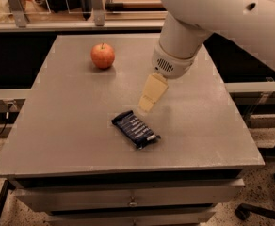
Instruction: Pick rxbar blueberry
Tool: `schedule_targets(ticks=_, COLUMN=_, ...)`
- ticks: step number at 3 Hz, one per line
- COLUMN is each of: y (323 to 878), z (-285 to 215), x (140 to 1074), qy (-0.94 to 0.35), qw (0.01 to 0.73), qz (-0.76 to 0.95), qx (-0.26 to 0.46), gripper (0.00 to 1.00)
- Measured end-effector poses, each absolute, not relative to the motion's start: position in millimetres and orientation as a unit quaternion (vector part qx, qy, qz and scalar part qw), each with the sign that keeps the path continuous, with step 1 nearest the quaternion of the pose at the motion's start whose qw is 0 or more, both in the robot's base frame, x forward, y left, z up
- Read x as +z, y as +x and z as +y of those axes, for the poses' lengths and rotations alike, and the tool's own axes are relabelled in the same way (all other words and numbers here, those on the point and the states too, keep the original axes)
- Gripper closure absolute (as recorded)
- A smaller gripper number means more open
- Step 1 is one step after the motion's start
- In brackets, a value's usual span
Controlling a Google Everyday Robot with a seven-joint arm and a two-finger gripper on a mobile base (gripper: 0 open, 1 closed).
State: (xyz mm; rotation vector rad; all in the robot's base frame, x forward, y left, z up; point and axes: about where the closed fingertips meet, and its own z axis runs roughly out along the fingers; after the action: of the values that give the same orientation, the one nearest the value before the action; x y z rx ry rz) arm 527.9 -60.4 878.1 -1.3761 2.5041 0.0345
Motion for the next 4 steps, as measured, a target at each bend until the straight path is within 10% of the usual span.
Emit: schedule_targets(ticks=4, y=481.5, z=-15.6, x=886.4, qy=-0.398, qw=0.090, qz=0.912, qx=0.036, gripper=0.00)
